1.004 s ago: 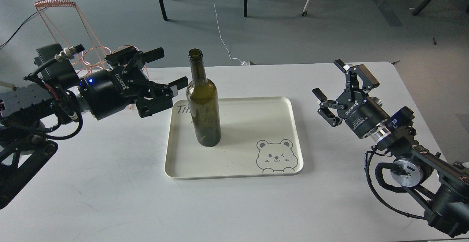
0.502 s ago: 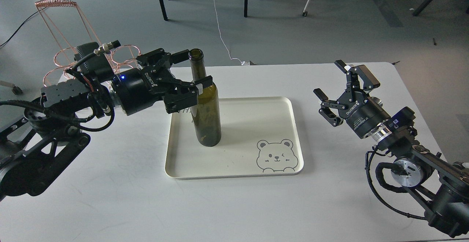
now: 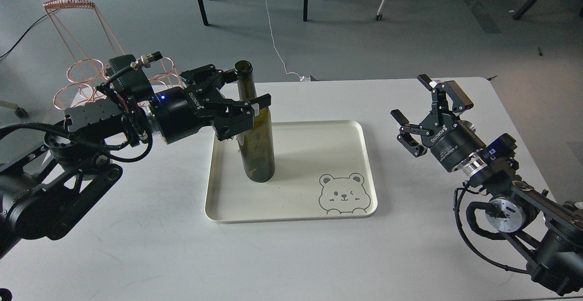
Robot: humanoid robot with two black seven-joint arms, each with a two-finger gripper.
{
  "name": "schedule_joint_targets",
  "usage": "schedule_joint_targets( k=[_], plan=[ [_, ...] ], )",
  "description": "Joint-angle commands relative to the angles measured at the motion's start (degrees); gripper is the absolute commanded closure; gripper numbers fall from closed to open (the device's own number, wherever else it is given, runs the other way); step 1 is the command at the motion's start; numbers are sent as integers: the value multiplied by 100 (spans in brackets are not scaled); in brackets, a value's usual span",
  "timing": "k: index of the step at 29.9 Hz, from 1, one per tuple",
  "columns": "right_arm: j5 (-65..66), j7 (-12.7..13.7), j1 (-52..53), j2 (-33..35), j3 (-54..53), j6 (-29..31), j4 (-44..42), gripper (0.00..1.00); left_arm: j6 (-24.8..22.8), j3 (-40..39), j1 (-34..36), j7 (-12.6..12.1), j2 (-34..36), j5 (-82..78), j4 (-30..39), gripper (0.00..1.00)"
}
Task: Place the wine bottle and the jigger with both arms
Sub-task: 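Close the left gripper on the bottle neck and lift, then carry the bottle with the left gripper over the copper rack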
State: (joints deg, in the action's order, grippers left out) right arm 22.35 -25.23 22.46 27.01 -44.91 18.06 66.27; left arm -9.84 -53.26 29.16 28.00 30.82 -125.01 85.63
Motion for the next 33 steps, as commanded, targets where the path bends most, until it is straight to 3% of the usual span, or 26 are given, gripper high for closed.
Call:
schedule_joint_targets(
  k=[1, 5, 6, 8, 12, 24, 33],
  plan=[
    [-2, 1, -4, -2, 0, -4, 0, 1, 0, 26, 11, 0, -6, 1, -3, 31],
    [-2, 1, -22, -2, 0, -4, 0, 1, 0, 35, 20, 0, -6, 1, -3, 38],
    [-2, 1, -39, -2, 0, -4, 0, 1, 0, 44, 28, 0, -6, 1, -3, 53],
    [-2, -8, -40, -2, 0, -4, 9, 1, 9, 44, 28, 0, -6, 1, -3, 63],
    [6, 1, -57, -20, 0, -4, 0, 1, 9, 53, 55, 0, -6, 1, 6, 70],
    [6, -8, -66, -29, -26, -13, 9, 1, -9, 53, 300, 0, 29, 1, 32, 81],
    [6, -43, -75, -29, -35, -101, 9, 1, -483, 35, 1829, 0, 881, 660, -169, 80]
  ],
)
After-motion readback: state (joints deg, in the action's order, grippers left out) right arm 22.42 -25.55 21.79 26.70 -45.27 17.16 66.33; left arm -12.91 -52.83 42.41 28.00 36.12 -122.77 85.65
